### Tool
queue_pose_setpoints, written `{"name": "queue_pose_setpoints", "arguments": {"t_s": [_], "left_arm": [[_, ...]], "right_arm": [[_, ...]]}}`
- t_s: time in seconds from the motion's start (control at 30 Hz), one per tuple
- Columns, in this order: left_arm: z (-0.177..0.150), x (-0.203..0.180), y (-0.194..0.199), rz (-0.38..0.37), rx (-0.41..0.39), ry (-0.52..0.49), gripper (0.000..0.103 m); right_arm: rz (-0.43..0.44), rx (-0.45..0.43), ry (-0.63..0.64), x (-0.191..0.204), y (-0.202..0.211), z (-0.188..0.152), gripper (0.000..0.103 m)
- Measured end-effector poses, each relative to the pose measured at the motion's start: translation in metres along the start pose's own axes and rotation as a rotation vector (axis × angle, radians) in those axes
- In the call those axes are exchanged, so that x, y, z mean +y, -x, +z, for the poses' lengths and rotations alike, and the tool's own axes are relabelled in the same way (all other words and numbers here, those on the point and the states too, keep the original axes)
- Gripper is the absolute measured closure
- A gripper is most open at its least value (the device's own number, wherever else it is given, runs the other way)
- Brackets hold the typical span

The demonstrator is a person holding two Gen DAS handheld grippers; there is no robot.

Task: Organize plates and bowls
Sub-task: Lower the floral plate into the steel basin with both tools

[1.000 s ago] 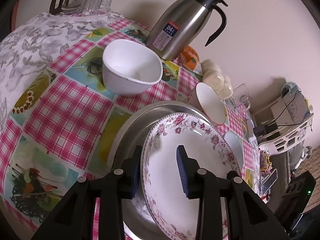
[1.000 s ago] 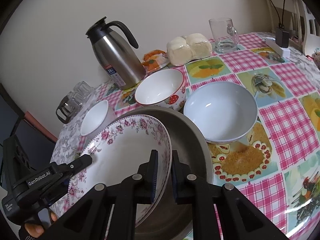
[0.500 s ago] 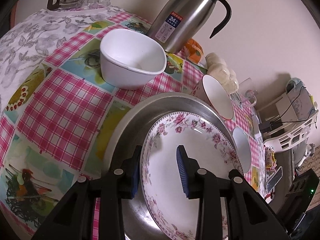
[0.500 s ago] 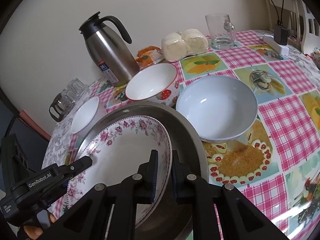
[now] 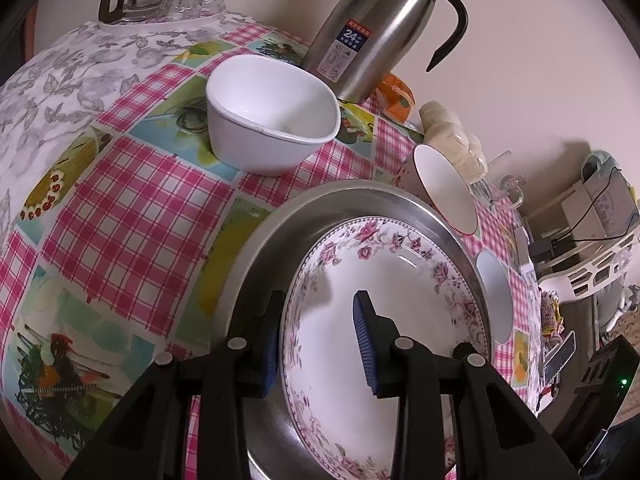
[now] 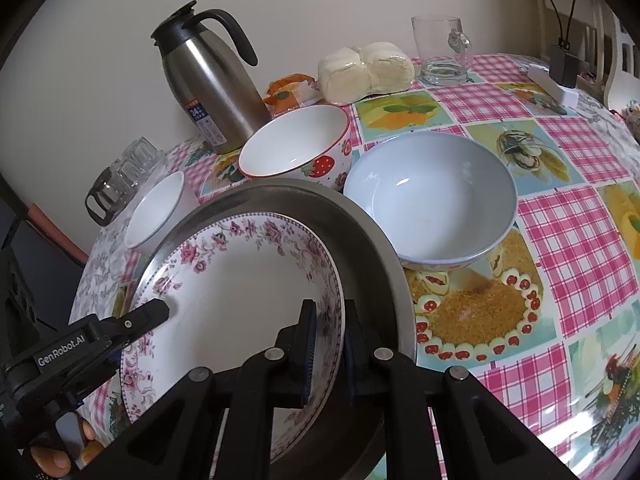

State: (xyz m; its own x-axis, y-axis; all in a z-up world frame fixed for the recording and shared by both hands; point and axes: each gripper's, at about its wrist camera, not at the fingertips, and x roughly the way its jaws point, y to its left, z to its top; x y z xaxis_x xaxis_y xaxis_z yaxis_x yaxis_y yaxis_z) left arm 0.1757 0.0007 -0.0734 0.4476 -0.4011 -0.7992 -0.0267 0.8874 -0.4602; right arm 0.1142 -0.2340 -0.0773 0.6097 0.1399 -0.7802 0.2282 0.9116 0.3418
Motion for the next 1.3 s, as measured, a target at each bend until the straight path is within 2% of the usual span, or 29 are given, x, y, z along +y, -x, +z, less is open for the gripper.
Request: {"name": "queue_pose_setpoints", "arguments": {"t_s": [0.2,0.67,1.0,1.3], "left_arm": [[-0.0005,0.0033,0.0022,0.003,0.004,0.025,0.069],[-0.0014,0.0067,0.0094,0.074,-0.012,0.039,0.070],[-0.0019,-0.0009,0.0058,0.113,0.003,-0.010,0.070],[-0.0029,-0.0018,0.0067,0.119,0.017,-0.006,0.069]], "right_arm": [[0.002,0.003,-0.001,0.0001,0.0005,-0.0002,0.090],[-0.005,0.022,0.027,0.0059,-0.0026,-0.0023,0.091],[-0.017,0.031,0.035,0.0059,-0.0027,-0.0018,0.090],[-0.022,0.036,0.033,0.0062,-0.0005,-0.0018,0.090]]}}
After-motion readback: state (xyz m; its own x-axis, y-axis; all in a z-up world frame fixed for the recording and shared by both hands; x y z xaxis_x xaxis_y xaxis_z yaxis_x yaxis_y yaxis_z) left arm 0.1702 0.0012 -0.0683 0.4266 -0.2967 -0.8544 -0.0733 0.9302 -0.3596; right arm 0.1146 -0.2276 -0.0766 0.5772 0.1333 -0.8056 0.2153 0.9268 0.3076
